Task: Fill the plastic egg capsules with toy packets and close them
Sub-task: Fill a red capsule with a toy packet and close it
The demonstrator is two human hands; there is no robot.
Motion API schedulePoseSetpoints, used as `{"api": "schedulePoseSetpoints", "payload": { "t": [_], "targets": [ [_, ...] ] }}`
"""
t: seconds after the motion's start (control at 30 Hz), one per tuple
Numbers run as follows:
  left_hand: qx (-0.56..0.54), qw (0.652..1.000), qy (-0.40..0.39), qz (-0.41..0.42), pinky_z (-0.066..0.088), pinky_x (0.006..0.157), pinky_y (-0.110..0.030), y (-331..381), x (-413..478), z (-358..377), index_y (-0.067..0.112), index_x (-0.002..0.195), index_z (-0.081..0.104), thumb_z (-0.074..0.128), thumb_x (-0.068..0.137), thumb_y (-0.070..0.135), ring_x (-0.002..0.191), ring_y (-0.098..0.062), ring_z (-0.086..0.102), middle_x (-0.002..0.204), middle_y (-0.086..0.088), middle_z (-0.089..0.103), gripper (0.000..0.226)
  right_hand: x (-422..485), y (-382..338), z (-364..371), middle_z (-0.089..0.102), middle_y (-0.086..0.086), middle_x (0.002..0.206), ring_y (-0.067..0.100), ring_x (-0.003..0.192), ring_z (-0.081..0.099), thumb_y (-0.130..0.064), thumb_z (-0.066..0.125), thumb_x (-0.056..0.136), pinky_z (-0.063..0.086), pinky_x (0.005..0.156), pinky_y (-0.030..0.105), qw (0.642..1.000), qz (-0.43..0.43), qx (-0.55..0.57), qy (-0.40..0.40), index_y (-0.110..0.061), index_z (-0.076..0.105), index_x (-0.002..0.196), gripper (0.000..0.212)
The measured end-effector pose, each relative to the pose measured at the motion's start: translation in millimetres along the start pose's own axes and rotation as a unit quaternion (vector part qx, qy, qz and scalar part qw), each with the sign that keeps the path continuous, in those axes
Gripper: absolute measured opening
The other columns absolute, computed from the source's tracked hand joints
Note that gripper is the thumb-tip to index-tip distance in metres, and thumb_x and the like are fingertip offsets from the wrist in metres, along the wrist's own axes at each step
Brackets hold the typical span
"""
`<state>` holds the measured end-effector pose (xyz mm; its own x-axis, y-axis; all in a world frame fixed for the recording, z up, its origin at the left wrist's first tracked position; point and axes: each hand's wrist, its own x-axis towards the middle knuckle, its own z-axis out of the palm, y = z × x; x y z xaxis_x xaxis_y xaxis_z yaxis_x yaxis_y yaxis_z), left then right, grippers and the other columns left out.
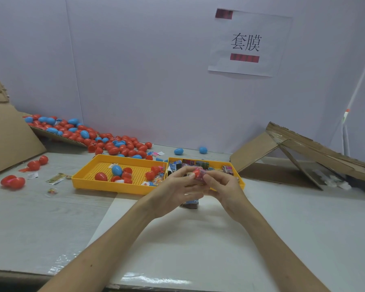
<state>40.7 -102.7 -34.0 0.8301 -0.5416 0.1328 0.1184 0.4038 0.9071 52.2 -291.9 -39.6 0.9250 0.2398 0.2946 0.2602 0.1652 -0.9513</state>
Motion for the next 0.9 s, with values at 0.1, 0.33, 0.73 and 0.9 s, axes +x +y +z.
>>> {"api": "schedulePoseSetpoints", "payload": {
  "t": [0.1, 0.33, 0.73, 0.9],
  "targets": [
    [0.012, 1.000, 0.003, -0.005, 0.055, 0.093, -0.035, -0.6, 0.2, -0.2, 0.017, 0.128, 0.058, 0.063, 0.095, 0.032, 0.122, -0.030, 0.065, 0.128, -0.013, 0.069, 0.037, 0.6, 2.2, -1.5, 0.074, 0.018, 0.106, 0.034, 0.101, 0.072, -0.026, 0.072, 0.084, 0.059, 0.085, 0.036, 1.000, 0.005, -0.004, -0.002, -0.002, 0.076, 0.106, 0.034],
    [0.018, 1.000, 0.011, -0.005, 0.055, 0.091, -0.033, -2.1, 1.9, -1.3, 0.020, 0.130, 0.059, 0.062, 0.095, 0.030, 0.119, -0.029, 0.067, 0.126, -0.012, 0.070, 0.037, 1.4, 0.4, -4.9, 0.074, 0.023, 0.106, 0.037, 0.099, 0.073, -0.019, 0.076, 0.078, 0.060, 0.086, 0.037, 1.000, 0.025, 0.013, -0.004, 0.001, 0.076, 0.105, 0.034],
    [0.035, 0.999, 0.008, -0.004, 0.051, 0.099, -0.038, -1.5, 1.5, -2.2, 0.018, 0.139, 0.055, 0.059, 0.096, 0.028, 0.124, -0.030, 0.064, 0.133, -0.013, 0.067, 0.044, -1.1, -2.3, -5.8, 0.062, 0.035, 0.114, 0.036, 0.103, 0.070, -0.011, 0.071, 0.081, 0.059, 0.082, 0.033, 1.000, 0.012, 0.017, -0.006, 0.009, 0.071, 0.112, 0.037],
    [0.023, 1.000, 0.011, 0.001, 0.056, 0.091, -0.032, -2.8, 3.4, -4.1, 0.013, 0.134, 0.054, 0.055, 0.102, 0.032, 0.120, -0.031, 0.066, 0.129, -0.016, 0.069, 0.037, -0.7, 1.0, -0.5, 0.075, 0.019, 0.108, 0.033, 0.102, 0.072, -0.028, 0.068, 0.085, 0.060, 0.082, 0.036, 1.000, 0.013, 0.003, 0.011, 0.000, 0.074, 0.110, 0.038]
  ]
}}
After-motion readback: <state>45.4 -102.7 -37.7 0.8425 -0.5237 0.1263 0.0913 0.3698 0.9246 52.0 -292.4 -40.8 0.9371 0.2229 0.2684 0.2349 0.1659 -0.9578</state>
